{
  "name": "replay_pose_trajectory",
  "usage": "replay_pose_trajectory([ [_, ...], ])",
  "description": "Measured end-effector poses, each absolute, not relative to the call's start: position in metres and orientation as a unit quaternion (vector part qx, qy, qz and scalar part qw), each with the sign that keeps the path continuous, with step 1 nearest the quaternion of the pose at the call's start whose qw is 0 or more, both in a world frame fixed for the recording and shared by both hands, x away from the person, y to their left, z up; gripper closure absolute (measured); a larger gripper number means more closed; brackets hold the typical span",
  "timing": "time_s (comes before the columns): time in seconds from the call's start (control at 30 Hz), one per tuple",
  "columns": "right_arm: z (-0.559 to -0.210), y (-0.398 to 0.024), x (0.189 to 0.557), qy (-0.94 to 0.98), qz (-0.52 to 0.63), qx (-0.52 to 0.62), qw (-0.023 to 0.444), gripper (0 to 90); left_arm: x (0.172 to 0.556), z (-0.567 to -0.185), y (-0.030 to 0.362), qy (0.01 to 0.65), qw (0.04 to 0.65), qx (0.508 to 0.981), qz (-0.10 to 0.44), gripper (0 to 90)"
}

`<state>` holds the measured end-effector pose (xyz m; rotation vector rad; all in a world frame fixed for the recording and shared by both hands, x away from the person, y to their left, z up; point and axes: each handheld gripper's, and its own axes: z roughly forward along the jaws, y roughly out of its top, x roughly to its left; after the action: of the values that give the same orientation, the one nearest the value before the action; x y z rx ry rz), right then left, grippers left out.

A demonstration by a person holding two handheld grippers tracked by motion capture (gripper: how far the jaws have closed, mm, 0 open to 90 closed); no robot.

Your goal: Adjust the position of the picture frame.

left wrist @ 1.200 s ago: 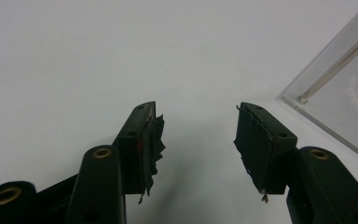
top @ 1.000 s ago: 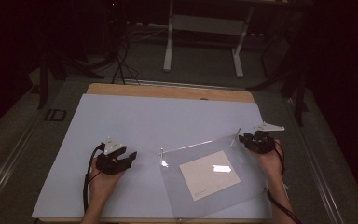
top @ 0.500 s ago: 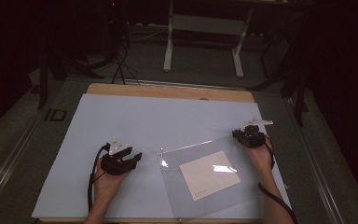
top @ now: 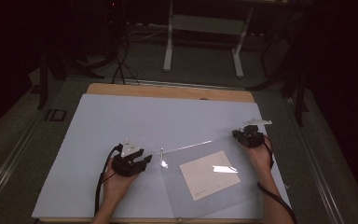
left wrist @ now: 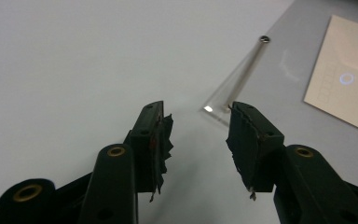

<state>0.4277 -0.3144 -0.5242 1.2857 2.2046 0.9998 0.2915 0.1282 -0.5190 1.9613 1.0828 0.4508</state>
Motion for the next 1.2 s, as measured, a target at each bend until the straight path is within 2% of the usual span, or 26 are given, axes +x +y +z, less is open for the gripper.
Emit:
replay_pose_trajectory([
  [0.33,-0.525,-0.314,0.428,0.787,0.356,0.462,0.199,85.0,0.301,-0.526,0.104,0.418,0.411,0.791,0.175,59.7],
  [0.53,-0.525,-0.314,0.427,0.786,0.356,0.464,0.200,84.9,0.311,-0.534,0.090,0.419,0.425,0.789,0.148,61.8],
  [0.7,-0.526,-0.314,0.427,0.786,0.357,0.464,0.199,84.9,0.315,-0.540,0.085,0.425,0.421,0.787,0.148,66.9],
  [0.8,-0.526,-0.314,0.428,0.786,0.357,0.465,0.199,85.0,0.317,-0.541,0.084,0.428,0.422,0.785,0.151,73.2],
  [0.97,-0.527,-0.314,0.428,0.784,0.360,0.467,0.198,85.0,0.316,-0.541,0.079,0.421,0.416,0.790,0.159,73.6],
  [1.03,-0.527,-0.315,0.428,0.782,0.362,0.468,0.195,85.0,0.317,-0.541,0.077,0.427,0.411,0.789,0.166,77.1],
  [1.07,-0.527,-0.315,0.428,0.782,0.363,0.469,0.193,85.0,0.318,-0.540,0.078,0.429,0.410,0.788,0.164,81.6],
  [1.2,-0.527,-0.316,0.429,0.780,0.365,0.473,0.188,85.0,0.318,-0.540,0.076,0.422,0.406,0.791,0.173,83.2],
])
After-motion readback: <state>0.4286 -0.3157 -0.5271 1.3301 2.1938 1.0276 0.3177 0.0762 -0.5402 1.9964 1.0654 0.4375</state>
